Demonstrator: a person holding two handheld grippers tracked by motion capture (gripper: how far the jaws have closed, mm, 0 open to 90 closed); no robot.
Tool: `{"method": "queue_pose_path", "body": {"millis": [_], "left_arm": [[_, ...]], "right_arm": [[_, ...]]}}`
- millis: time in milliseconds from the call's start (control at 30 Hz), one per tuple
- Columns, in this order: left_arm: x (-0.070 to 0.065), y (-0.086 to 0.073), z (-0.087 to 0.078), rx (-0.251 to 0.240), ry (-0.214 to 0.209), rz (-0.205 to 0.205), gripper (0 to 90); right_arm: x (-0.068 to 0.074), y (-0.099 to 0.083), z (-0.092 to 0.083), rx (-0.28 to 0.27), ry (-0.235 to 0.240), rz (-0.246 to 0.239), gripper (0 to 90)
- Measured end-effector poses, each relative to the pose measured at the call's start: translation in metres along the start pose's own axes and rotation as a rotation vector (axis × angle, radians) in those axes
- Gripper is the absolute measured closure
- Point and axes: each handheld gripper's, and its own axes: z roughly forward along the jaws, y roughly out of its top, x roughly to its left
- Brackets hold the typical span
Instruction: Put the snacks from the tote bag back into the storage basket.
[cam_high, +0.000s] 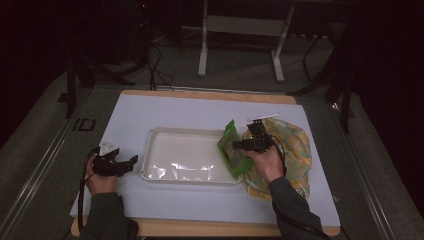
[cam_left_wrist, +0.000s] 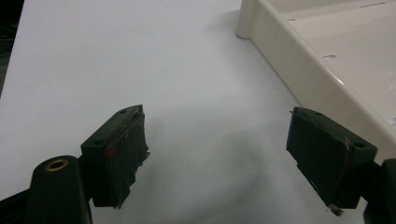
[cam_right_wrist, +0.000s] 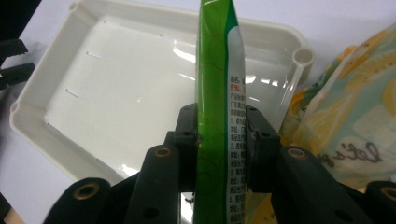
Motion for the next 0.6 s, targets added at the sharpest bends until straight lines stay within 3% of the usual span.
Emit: {"method": "queue_pose_path", "body": {"millis": [600], "left_arm": [[0.000, 0.000, 0.000, 0.001, 0.002, 0.001, 20.4]], "right_arm": [[-0.006, -0.016, -0.010, 0.026, -0.002, -0.002, 59.6]]}}
